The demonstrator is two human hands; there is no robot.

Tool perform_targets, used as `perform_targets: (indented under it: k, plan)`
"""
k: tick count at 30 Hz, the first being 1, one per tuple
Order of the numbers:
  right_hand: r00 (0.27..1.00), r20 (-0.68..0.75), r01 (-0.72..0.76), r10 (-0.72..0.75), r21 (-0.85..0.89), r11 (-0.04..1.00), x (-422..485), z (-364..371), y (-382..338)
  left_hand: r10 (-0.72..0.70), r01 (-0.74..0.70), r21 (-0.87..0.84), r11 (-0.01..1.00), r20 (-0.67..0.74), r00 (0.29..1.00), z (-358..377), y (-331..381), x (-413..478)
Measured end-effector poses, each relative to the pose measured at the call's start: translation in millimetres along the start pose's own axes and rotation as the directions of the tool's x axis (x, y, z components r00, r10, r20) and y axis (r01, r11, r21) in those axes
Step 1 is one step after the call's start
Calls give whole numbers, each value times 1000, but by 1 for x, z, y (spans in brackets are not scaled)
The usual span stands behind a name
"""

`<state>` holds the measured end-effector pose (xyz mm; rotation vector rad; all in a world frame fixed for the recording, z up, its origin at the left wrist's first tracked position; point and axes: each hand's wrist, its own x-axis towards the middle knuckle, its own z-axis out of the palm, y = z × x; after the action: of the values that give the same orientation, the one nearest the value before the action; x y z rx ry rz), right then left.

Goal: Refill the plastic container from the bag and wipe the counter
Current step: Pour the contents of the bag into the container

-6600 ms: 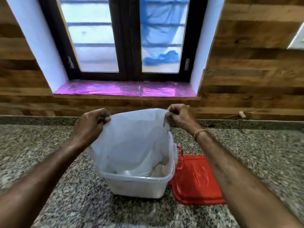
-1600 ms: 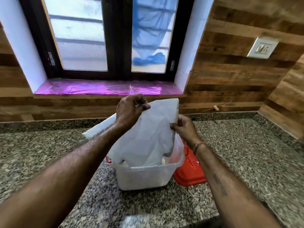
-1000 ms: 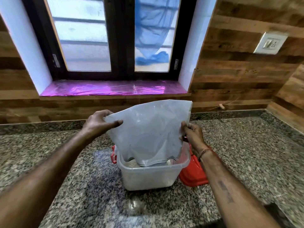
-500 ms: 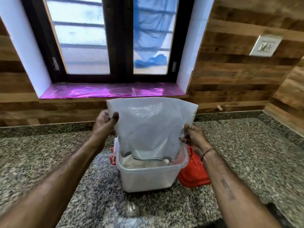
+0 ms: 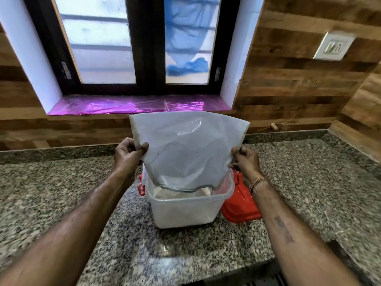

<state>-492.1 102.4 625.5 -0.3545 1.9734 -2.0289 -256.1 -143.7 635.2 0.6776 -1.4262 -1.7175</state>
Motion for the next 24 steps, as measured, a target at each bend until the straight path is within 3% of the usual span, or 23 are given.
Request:
perform_targets:
  k: [2, 4, 8, 10, 11, 13, 15, 19, 21, 24]
  plan:
    - [993, 120, 3, -5, 17, 1000, -2, -5, 2, -37, 45, -51, 998, 148, 988, 2, 2, -8]
    - [978, 210, 20, 13, -153, 988, 2, -10, 9, -52, 65, -48, 997, 237, 970, 7, -3, -20]
    - [996, 62, 80, -62, -341, 937, 14, -9, 14, 35, -35, 34, 999, 2, 999, 16, -2, -22]
    - [995, 62, 97, -82, -305, 947, 19, -7, 7, 16, -16, -17, 1000, 3, 1000, 12, -1, -24]
    - [995, 76, 88, -71, -257, 962, 19, -6, 4, -25, 28, -33, 999, 70, 997, 6, -1, -24]
    - [989, 151, 37, -10, -176, 984, 20, -6, 2, -111, 92, 122, 988, 159, 981, -2, -6, -32]
    - [970, 236, -12, 51, -163, 987, 20, -12, -2, -89, 66, 260, 963, 81, 993, -1, -12, -38]
    - [951, 301, -41, 71, -104, 994, 26, -12, -10, 35, -22, 141, 990, -94, 995, 6, -3, -35]
    - [951, 304, -41, 55, -51, 998, 30, -8, -11, 39, -32, 73, 997, -92, 995, 10, 1, -34]
    - [948, 313, -74, 66, 13, 997, 37, -5, -8, -57, 59, 243, 968, -17, 998, 8, -8, -47]
